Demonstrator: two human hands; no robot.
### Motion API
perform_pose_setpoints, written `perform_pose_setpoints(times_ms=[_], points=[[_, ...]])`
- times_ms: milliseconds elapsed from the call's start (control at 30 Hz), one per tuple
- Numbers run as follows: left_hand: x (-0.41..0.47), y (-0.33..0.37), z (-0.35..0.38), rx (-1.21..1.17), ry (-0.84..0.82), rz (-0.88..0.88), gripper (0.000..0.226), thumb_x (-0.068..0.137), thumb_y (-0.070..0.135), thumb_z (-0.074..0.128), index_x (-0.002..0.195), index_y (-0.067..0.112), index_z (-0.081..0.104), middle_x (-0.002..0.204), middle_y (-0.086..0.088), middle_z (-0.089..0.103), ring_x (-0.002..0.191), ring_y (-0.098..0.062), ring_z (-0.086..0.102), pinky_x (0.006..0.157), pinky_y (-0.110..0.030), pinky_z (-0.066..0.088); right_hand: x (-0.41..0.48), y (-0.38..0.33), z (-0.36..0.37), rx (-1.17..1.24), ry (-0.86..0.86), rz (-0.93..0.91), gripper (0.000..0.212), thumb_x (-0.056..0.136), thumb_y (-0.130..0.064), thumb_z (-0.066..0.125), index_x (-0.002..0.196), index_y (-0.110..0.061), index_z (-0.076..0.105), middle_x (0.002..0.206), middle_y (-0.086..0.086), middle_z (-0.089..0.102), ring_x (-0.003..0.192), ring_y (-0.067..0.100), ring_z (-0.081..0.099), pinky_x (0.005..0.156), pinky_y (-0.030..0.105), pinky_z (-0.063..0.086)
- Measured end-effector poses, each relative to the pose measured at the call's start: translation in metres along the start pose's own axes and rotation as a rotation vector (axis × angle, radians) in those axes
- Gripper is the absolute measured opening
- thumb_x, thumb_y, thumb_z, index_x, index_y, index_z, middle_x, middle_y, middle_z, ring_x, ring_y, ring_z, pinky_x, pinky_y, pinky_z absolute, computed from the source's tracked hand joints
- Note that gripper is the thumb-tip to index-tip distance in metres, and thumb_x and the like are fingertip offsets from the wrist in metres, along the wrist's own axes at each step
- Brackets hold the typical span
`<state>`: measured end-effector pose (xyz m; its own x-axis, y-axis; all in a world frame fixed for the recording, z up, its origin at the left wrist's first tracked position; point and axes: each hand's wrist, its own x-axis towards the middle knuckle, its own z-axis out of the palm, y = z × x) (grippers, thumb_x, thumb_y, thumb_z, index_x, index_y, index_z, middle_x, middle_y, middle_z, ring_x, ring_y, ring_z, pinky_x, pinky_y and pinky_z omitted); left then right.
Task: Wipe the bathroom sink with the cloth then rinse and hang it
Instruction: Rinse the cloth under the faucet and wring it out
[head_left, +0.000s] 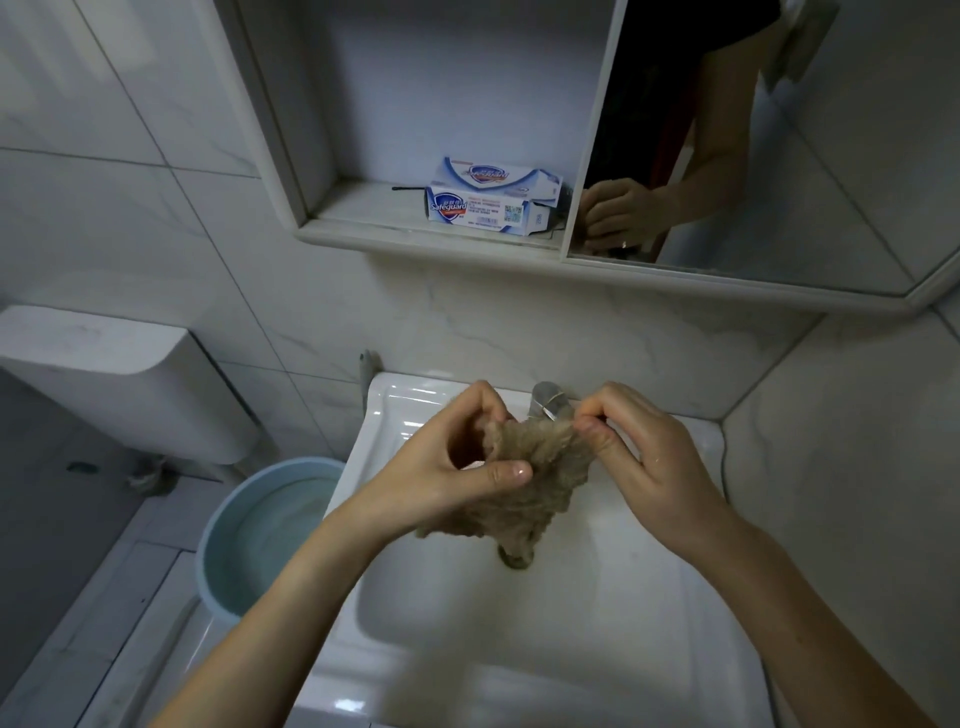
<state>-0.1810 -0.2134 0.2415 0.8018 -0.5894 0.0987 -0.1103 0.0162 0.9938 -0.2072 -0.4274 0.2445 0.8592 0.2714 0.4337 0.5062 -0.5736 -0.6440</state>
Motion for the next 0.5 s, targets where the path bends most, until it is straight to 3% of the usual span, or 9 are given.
perform_pose_setpoints(times_ms=[100, 233, 333, 400, 500], points=[[-0.004, -0.002, -0.011, 0.178, -0.061, -0.039, 0.036, 0.072, 0.029, 0.077, 0.097, 0.011, 0.058, 0.078, -0.008, 0.053, 0.069, -0.02, 0.049, 0.061, -0.031, 0.043, 0.0, -0.004, -0.001, 0.062, 0.021, 0.027, 0.02, 0.099, -0.023, 0.04, 0.081, -0.017, 0.049, 0.073, -0.015, 0.044, 0.068, 0.004, 0.046, 0.063, 0.013, 0.033], [-0.01, -0.028, -0.025, 0.473, -0.089, -0.162, 0.045, 0.067, 0.04, 0.082, 0.067, 0.002, 0.057, 0.061, 0.003, 0.047, 0.055, -0.005, 0.044, 0.055, -0.023, 0.035, -0.002, -0.002, -0.005, 0.131, 0.061, 0.101, 0.023, 0.1, -0.018, 0.04, 0.079, -0.027, 0.044, 0.07, -0.01, 0.044, 0.061, 0.002, 0.042, 0.057, 0.013, 0.033], [-0.013, -0.049, -0.033, 0.729, -0.064, -0.196, 0.024, 0.071, 0.046, 0.078, 0.068, 0.027, 0.064, 0.075, 0.006, 0.05, 0.07, -0.005, 0.048, 0.063, -0.017, 0.036, -0.008, 0.004, -0.005, 0.128, 0.044, 0.148, 0.023, 0.099, -0.018, 0.039, 0.079, -0.03, 0.045, 0.07, -0.009, 0.048, 0.061, 0.003, 0.045, 0.057, 0.011, 0.034], [-0.015, -0.058, -0.037, 0.692, -0.028, -0.226, 0.013, 0.075, 0.048, 0.071, 0.074, 0.04, 0.062, 0.086, 0.008, 0.054, 0.084, -0.005, 0.052, 0.074, -0.018, 0.041, -0.014, 0.009, -0.005, 0.107, 0.039, 0.185, 0.021, 0.098, -0.028, 0.038, 0.079, -0.027, 0.046, 0.071, -0.001, 0.049, 0.06, 0.01, 0.045, 0.057, 0.017, 0.035], [-0.022, -0.072, -0.042, 0.558, -0.036, -0.28, 0.02, 0.09, 0.022, 0.06, 0.077, 0.036, 0.055, 0.078, 0.015, 0.058, 0.075, -0.003, 0.054, 0.071, -0.026, 0.043, -0.024, 0.02, -0.007, 0.109, 0.091, 0.253, 0.024, 0.098, -0.026, 0.038, 0.078, -0.018, 0.048, 0.072, 0.004, 0.049, 0.061, 0.016, 0.046, 0.057, 0.024, 0.037]])
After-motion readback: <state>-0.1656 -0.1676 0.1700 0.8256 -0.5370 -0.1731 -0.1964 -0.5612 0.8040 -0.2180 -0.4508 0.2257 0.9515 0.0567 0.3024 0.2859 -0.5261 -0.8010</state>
